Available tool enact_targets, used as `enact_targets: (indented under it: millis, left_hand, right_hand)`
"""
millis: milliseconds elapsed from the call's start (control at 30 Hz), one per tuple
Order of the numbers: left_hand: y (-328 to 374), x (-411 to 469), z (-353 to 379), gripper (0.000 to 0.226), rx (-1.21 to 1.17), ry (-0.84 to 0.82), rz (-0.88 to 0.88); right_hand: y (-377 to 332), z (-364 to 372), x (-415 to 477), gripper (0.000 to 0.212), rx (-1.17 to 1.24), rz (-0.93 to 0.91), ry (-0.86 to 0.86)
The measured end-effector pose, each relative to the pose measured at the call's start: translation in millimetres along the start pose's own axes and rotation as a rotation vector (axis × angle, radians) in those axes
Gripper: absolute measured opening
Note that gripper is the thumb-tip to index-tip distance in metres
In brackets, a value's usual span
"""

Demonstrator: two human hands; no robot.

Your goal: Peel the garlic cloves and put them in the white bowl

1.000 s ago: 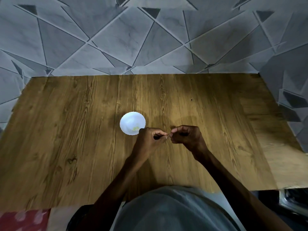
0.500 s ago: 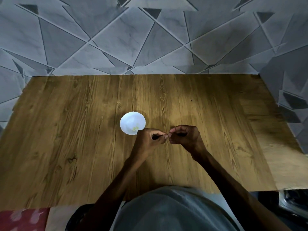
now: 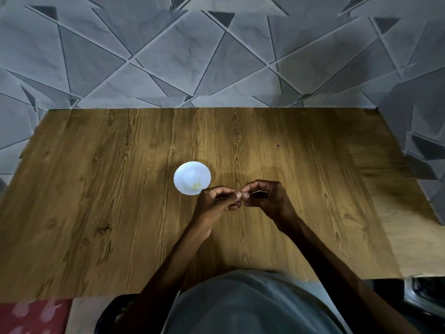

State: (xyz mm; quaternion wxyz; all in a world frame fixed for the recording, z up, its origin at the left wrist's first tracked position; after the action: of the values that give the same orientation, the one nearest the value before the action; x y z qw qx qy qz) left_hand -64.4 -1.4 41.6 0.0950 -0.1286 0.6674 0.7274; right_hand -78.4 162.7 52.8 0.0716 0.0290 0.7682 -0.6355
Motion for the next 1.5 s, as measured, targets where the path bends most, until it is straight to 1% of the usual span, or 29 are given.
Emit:
enact_targets:
  millis: [133, 200, 267, 367, 433, 600, 667, 833, 967, 1133, 1267, 1333, 1433, 1500]
  left_hand:
    - [2, 3, 0, 0.012, 0.136, -0.016, 0.084]
    - [4, 5, 1, 0.016, 0.2, -0.043, 0.113]
    - [4, 7, 3, 0.022, 0.244, -0.066, 0.103]
    - [1, 6, 8, 0.014, 0.198, -0.105, 0.045]
    - [1, 4, 9, 0.012, 0.132, -0.114, 0.015]
    - [0, 1, 6, 0.016, 0.059, -0.03, -0.002]
    - [1, 1, 6, 0.017, 0.095, -0.013, 0.038]
    - [4, 5, 5, 0.013, 0.268, 0.002, 0.169]
    - [6, 7, 4, 0.012, 0.31, 0.005, 0.205]
    - [11, 7, 4, 0.009, 0.361, -0.021, 0.245]
    - [15, 5, 6, 0.007, 0.467, 0.064, 0.327]
    - [15, 4, 8, 0.007, 0.529, 0.103, 0.384]
    - [15, 4, 12, 0.009, 0.623, 0.141, 0.511]
    - [16, 1, 15, 0.009, 0.686, 0.162, 0.596]
  right_hand:
    - [2, -1, 0, 0.012, 0.01, -0.011, -0.016]
    - [3, -1, -1, 0.013, 0.031, 0.001, -0.025]
    - [3, -2, -2, 0.014, 0.076, 0.022, -0.027]
    - [3, -2, -3, 0.016, 0.136, 0.062, -0.035]
    - [4, -3, -3, 0.018, 0.179, 0.089, -0.046]
    - [4, -6, -6, 0.018, 0.225, 0.139, -0.063]
    - [5, -6, -6, 0.017, 0.214, 0.152, -0.054]
    - [5, -7, -5, 0.019, 0.17, 0.172, -0.073]
    - [3, -7, -4, 0.019, 0.163, 0.185, -0.066]
    - [3, -6, -3, 0.017, 0.078, 0.148, -0.038]
    - [1, -5, -2, 0.012, 0.05, 0.151, 0.01]
    - [2, -4, -2, 0.011, 0.094, 0.206, 0.031]
    - [3, -6, -2, 0.013, 0.236, 0.348, 0.056]
    - [3, -6, -2, 0.015, 0.335, 0.445, 0.043]
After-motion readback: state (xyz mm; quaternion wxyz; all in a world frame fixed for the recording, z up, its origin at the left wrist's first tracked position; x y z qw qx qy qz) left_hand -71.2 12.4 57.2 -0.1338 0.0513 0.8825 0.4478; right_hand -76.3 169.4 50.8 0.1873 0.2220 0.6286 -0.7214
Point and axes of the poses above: each hand's wrist, its own x-axis towards the middle knuckle, its own z-axis out of the palm, y = z × x, the point moved 4 cm from there along x, towards the middle knuckle, and after that the axes turned 8 degrees about y, right-handed, at the moved point
